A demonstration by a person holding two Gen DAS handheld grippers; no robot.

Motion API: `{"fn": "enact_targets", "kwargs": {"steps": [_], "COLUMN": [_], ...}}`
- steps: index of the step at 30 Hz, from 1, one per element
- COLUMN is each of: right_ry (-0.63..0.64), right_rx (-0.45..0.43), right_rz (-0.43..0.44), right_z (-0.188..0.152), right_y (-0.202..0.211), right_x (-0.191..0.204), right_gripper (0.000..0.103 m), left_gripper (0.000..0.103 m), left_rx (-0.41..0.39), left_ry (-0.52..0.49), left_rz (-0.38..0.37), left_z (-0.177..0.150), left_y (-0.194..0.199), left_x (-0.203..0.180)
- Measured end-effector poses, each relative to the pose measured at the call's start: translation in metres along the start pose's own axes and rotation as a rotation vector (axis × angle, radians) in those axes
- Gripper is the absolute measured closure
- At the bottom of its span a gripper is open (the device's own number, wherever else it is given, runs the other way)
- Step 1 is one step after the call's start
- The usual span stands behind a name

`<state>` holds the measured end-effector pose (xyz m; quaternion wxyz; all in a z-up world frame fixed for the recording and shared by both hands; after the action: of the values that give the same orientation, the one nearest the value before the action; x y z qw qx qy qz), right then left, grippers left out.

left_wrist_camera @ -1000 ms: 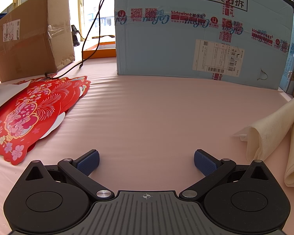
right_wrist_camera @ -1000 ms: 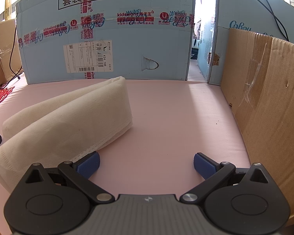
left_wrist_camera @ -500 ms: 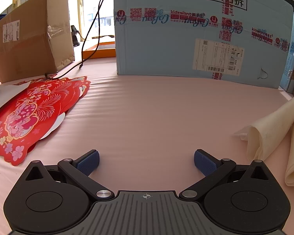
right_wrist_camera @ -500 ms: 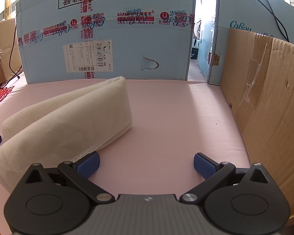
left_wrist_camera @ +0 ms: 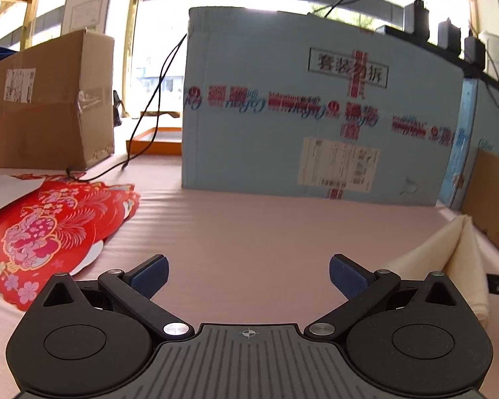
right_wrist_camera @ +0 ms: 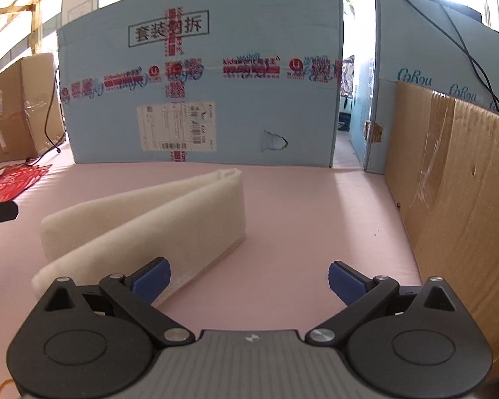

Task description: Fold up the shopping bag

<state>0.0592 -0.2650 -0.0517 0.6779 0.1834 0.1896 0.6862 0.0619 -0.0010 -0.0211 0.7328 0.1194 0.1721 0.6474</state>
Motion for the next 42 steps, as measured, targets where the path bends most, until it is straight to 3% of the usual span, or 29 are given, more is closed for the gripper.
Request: {"fn": "enact_targets", "kwargs": {"steps": [4,7,12,19,23,28,29,31,33,42], "right_ry": [-0.006,-0.048,-0.135,-0.224,-0.209,-0.199,-0.200,-0.206,-0.218,-0.245], "right_rx": [-0.032,-0.044,-0.018,0.048,0.044,0.051,0.050,0.047,0.043,0.034], "right_rz": [0.032,0.059,0.087,0.137,0.143,0.159,0.159,0.155,0.148,0.126], "right_z": [0.003,0.007,0.007,-0.002,-0.003,-0.004,-0.004,-0.003,-0.002,-0.002], "right_y": [0.010,0.014,0.010,0.002,0.004,0.006,0.006,0.007,0.007,0.009], "right_x": [0.002,-0.002,-0.014,-0.018,-0.014,-0.010,-0.010,-0.012,-0.015,-0.023], "right_gripper": [0.000,0.000,0.000,0.003,0.003,0.003,0.003,0.003,0.003,0.003], "left_gripper": [0.000,0.000,0.000,0.004,0.017,0.046,0.056,0.061,0.072,0.086], "left_rx": [0.053,0.113,0.186,0.242,0.258,0.267,0.264,0.252,0.230,0.112], "left_ry": [0.024,0.041,-0.014,-0.071,-0.093,-0.135,-0.140,-0.144,-0.156,-0.176], "left_rz": [-0.108,-0.136,-0.184,-0.236,-0.239,-0.236,-0.233,-0.232,-0.236,-0.254], "left_z": [0.002,-0.004,-0.015,-0.024,-0.027,-0.031,-0.030,-0.027,-0.024,-0.001], "left_y": [-0.002,-0.010,-0.022,-0.031,-0.035,-0.036,-0.037,-0.034,-0.029,-0.002], "left_x": [-0.022,-0.032,-0.057,-0.088,-0.095,-0.104,-0.106,-0.108,-0.110,-0.112]}}
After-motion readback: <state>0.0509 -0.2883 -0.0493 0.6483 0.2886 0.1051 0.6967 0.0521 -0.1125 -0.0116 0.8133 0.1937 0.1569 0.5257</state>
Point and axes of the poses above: each gripper's, at about its wrist camera, not at the fingertips, and y roughly against the way its jaws point, x to its left, z to its top, the point moved 10 cm from there along -y, roughly the way its jaws point, and after that the axes turned 1 degree about -y, right-handed, at the moved point
